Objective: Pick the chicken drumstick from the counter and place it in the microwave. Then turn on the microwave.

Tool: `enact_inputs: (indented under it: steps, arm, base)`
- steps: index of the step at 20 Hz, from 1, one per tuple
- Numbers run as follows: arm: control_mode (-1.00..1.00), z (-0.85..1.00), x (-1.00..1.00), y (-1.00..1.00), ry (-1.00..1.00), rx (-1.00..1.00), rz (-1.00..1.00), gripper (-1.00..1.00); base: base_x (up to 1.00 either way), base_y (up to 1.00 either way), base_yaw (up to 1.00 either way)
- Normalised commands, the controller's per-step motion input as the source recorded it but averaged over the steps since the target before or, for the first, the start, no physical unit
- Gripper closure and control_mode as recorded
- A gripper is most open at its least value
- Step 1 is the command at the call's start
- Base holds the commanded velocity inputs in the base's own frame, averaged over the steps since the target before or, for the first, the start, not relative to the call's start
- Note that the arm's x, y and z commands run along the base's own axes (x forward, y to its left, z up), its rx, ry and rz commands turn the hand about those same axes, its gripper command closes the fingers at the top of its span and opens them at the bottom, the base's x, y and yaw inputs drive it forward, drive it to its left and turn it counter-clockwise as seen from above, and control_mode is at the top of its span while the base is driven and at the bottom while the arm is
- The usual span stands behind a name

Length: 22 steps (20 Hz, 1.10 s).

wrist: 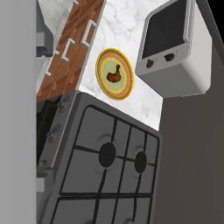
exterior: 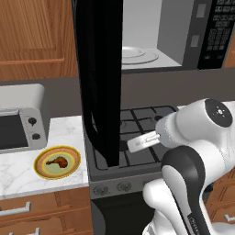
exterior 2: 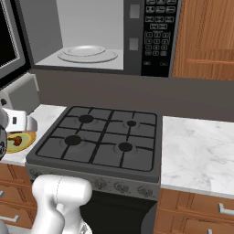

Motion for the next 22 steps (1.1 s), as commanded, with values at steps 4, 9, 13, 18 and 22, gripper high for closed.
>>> enact_inputs:
  steps: [4,9,13,18,22]
  arm:
    - [-1.0,-0.31,0.03,0.09,-0.03,0.0,0.0,-1.0]
    - [-1.0,-0.33,0.02,0.08,-0.09,0.0,0.0,-1.0]
    - [-1.0,-0.37,0.0,0.01,-0.14,0.0,0.03,-1.0]
    - [-1.0,-0.39,0.0,0.0,-0.14,0.0,0.04,-1.0]
    - [-1.0,-0.41,0.0,0.0,-0.16,0.0,0.05,-1.0]
  base:
    - [0.0,0.0,0.0]
    - [0.0,0.0,0.0]
    - [0.0,0.0,0.0]
    - [0.0,0.0,0.0]
    - [0.0,0.0,0.0]
